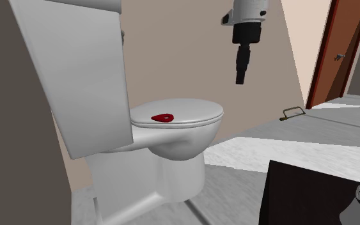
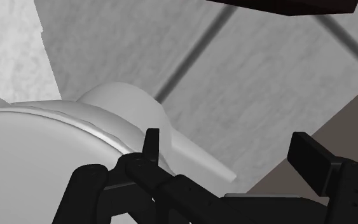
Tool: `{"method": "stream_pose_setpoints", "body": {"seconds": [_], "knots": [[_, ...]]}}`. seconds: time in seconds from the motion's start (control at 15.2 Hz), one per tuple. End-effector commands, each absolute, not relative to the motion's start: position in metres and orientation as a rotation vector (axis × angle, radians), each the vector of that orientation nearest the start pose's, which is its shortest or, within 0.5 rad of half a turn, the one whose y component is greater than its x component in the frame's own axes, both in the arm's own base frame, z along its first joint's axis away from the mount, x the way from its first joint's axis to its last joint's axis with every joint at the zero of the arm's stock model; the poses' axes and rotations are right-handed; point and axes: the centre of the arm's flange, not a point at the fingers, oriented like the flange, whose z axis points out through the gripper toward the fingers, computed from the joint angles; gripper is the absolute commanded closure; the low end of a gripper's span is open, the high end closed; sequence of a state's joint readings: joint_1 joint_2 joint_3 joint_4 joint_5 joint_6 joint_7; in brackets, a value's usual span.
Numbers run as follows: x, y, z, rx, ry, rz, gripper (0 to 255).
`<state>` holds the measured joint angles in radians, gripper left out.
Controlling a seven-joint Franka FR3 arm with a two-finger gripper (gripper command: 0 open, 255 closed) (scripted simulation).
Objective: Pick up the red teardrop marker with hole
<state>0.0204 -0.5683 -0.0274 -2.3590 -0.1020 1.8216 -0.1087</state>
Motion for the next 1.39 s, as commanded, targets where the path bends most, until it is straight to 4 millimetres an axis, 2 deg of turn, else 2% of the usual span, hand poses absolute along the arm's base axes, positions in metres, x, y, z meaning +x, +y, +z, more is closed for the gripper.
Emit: {"method": "stream_pose_setpoints", "body": {"seconds": [0.0, 1.32], "knots": [[0.409, -0.013, 0.526, -3.224, -0.233, -0.047, 0], [0.645, -0.006, 0.418, -3.248, -0.465, -0.076, 0]]}}
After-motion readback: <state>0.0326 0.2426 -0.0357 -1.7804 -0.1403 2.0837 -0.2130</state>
